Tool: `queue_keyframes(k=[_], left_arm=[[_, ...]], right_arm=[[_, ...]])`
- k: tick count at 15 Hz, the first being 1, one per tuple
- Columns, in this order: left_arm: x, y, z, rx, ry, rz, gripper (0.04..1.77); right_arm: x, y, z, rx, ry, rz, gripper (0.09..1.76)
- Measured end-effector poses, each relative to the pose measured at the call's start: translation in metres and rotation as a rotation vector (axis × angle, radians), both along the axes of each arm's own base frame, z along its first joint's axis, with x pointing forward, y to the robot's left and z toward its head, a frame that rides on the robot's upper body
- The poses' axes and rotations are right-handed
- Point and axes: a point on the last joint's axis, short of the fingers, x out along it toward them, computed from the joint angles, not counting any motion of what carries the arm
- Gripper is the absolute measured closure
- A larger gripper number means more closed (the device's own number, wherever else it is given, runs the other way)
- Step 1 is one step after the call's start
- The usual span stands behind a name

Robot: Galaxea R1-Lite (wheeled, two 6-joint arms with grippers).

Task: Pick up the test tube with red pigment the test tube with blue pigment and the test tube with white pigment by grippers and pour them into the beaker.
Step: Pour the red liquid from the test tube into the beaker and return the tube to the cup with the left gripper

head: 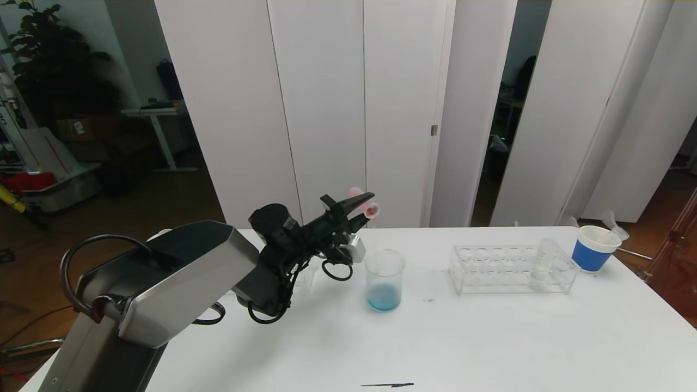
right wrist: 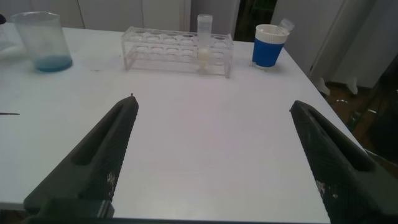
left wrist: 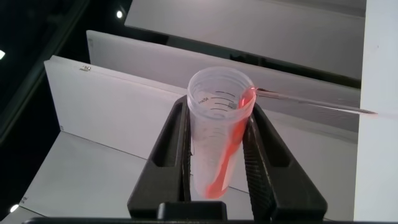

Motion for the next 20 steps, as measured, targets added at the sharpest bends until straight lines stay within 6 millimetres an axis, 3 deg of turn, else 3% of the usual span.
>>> queue_keyframes(k=[7, 20], left_arm=[[0.000, 0.000, 0.003, 0.006, -0.019, 0.004, 1.23], [-0.007, -0.003, 0.026, -0.010, -0.067, -0.004, 1.23]], right_arm=[[0.000, 0.000, 0.000, 0.000, 0.000, 0.000, 0.10], [0.000, 0.000, 0.000, 0.000, 0.000, 0.001, 0.10]])
